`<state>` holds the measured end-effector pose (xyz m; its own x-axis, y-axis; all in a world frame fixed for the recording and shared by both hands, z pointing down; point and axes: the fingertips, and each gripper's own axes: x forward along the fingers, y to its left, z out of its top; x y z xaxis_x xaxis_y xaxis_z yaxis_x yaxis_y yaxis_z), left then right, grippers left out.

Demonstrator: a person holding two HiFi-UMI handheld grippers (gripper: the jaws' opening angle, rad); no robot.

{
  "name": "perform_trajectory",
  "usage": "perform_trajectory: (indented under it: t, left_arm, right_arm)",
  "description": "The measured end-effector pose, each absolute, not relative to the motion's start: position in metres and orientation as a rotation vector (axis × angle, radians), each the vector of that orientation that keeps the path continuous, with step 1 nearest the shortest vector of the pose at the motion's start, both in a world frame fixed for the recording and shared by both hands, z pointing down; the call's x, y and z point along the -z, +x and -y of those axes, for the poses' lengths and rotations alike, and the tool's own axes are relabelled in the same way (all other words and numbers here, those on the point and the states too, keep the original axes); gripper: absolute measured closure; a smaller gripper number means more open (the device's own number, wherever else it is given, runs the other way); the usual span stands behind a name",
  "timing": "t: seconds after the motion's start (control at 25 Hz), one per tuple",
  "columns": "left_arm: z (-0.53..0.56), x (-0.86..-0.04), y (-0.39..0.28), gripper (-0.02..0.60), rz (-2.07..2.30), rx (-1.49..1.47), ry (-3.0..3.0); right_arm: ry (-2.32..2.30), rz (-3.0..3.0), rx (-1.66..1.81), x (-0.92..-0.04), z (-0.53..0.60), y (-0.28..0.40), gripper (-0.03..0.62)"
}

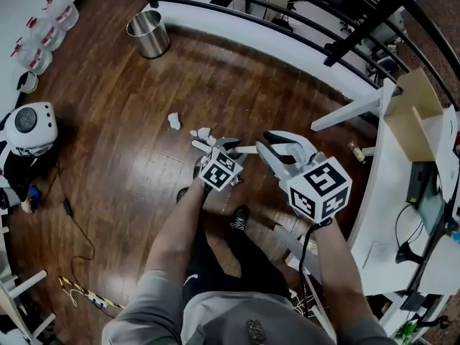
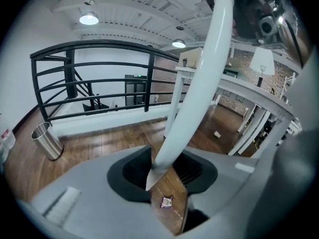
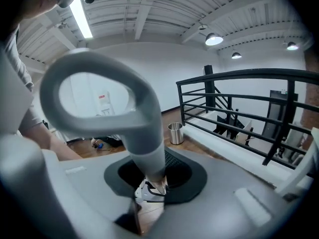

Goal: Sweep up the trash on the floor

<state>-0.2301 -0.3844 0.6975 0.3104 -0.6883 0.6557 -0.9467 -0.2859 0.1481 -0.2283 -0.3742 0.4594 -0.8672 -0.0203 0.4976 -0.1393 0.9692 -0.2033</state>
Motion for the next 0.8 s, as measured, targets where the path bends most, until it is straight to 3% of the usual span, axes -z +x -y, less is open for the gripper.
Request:
perform_trajectory:
  t: [0.36, 0.8]
  left_arm:
    - [0.377, -0.65, -0.282, 0.459, 1.14, -0.836, 2.271]
    - [0.354, -0.716, -0.419, 0.451, 0.789, -1.111, 2.313]
  right_arm:
    - [0.452, 2.672, -0.616, -0.419, 0.404, -0.262, 0.516]
    - [0.825, 2.572, -0.926, -0.495, 0.391, -0.363, 0.516]
